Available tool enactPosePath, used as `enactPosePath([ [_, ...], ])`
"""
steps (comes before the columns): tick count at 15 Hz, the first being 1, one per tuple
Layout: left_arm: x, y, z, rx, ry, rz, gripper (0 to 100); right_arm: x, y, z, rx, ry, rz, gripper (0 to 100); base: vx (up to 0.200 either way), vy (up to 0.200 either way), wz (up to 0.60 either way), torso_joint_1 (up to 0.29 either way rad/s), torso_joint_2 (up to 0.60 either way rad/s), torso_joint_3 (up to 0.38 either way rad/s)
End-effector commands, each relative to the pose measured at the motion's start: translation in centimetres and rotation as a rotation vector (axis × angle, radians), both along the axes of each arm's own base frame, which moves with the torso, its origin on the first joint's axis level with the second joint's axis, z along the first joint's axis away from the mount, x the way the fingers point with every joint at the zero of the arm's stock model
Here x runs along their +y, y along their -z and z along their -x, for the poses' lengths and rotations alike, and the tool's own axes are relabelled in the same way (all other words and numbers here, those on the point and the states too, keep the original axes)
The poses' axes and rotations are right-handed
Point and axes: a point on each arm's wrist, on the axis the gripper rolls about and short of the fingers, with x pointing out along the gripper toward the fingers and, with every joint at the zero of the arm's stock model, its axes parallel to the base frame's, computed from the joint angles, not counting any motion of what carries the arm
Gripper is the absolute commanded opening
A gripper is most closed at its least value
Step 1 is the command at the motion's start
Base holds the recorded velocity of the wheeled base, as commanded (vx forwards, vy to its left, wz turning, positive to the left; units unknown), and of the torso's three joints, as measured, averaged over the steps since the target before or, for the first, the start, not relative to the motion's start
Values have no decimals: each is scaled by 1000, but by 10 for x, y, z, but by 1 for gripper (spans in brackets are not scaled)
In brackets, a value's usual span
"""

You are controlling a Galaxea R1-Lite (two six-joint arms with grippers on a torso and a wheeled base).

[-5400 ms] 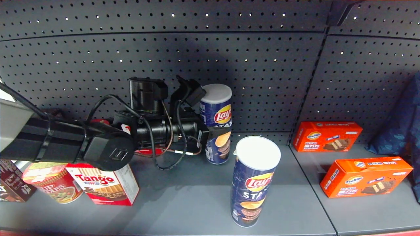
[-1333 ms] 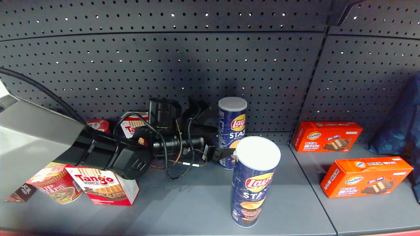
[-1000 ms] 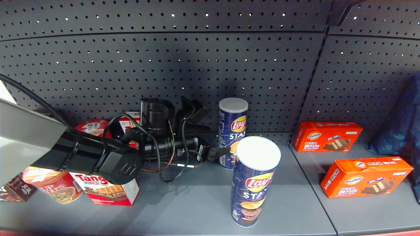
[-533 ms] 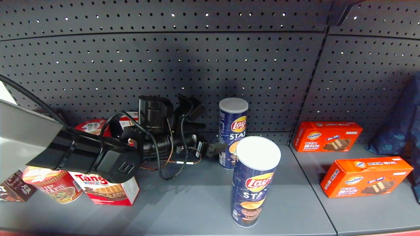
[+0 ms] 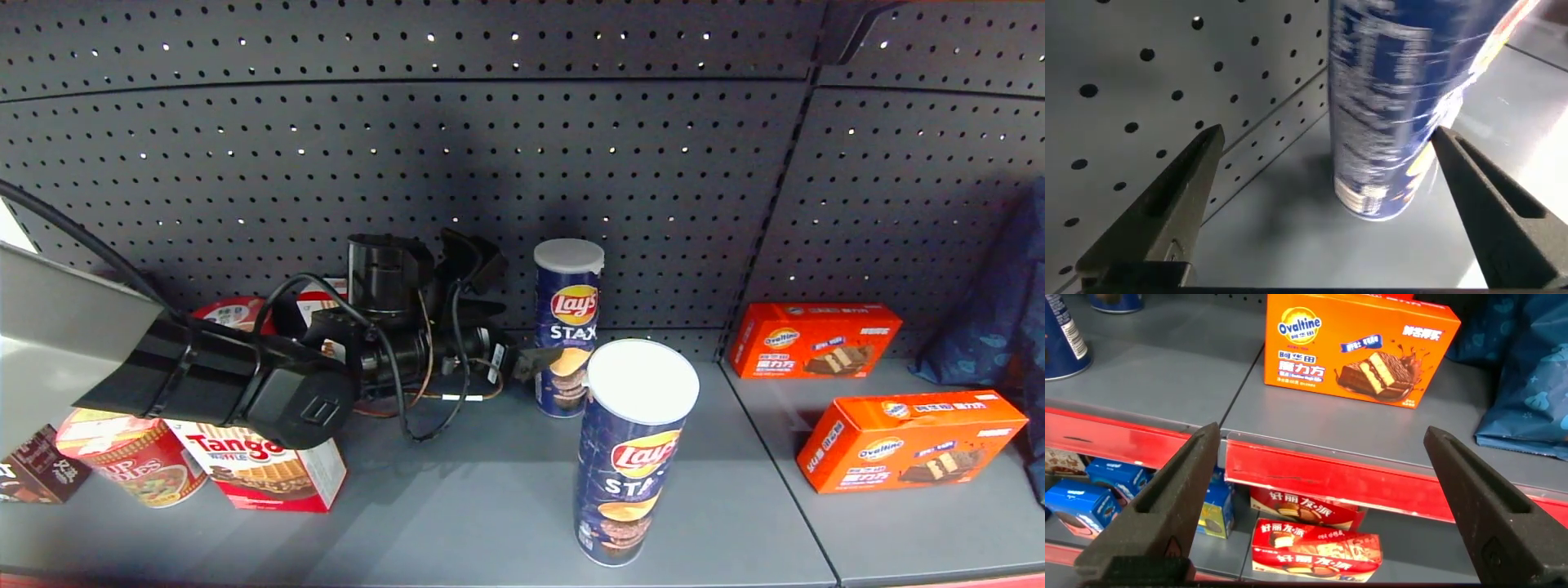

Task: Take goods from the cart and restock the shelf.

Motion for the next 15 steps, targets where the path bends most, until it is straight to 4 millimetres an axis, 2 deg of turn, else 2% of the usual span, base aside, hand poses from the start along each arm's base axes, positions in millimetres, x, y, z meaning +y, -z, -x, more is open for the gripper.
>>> enactPosePath([
  [1, 0, 1, -1, 2, -2, -1, 100, 0, 0, 0, 0, 0, 0, 100, 0, 0, 0, 0, 0, 0],
  [6, -2, 1, 2, 0, 8, -3, 100, 0, 0, 0, 2, 0, 0, 100, 0, 0, 0, 0, 0, 0],
  [10, 10, -24, 22, -47, 7, 14, 100, 0, 0, 0, 2, -2, 0, 100, 0, 0, 0, 0, 0, 0],
  [15, 19, -37, 45, -69, 7, 22, 100, 0, 0, 0, 0, -2, 0, 100, 0, 0, 0, 0, 0, 0],
])
